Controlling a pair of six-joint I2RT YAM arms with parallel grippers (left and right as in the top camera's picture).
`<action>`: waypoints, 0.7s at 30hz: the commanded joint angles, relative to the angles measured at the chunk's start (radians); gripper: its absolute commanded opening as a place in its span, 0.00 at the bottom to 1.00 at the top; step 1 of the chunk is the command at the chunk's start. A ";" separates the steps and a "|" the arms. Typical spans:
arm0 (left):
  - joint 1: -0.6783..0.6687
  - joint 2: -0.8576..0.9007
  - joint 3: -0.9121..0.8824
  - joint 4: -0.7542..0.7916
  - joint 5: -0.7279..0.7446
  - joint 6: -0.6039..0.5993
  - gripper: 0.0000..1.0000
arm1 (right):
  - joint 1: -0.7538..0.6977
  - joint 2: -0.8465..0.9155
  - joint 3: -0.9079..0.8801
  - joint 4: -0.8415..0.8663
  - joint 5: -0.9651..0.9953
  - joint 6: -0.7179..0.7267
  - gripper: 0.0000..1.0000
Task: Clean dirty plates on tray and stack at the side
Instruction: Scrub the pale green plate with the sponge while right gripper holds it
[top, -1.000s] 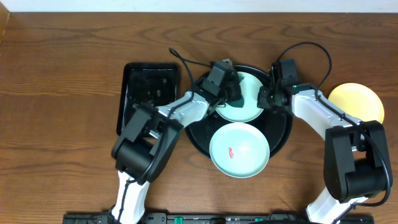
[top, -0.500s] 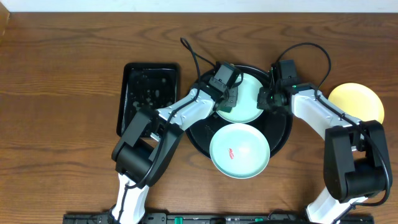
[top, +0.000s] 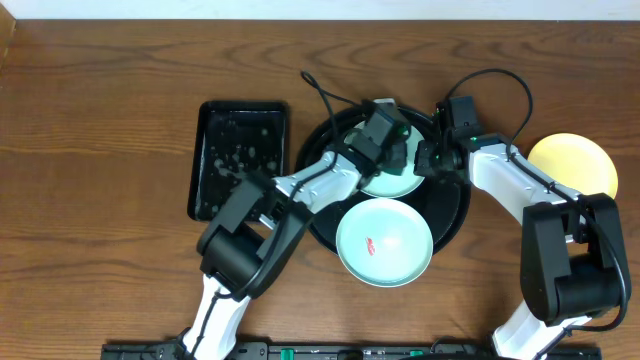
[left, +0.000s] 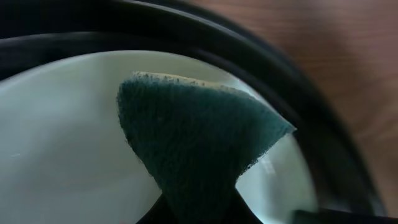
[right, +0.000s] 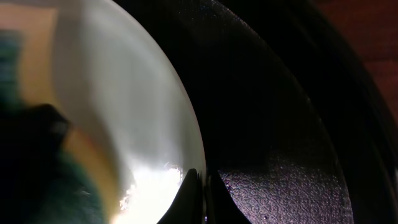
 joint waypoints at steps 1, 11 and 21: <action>0.010 0.019 0.004 0.027 -0.031 -0.002 0.07 | 0.005 0.013 0.013 -0.005 0.014 -0.013 0.01; 0.178 0.018 0.004 0.025 -0.102 0.106 0.07 | 0.005 0.013 0.013 -0.012 0.013 -0.013 0.01; 0.107 0.013 0.004 -0.042 0.074 0.054 0.08 | 0.005 0.013 0.013 -0.013 0.014 -0.013 0.01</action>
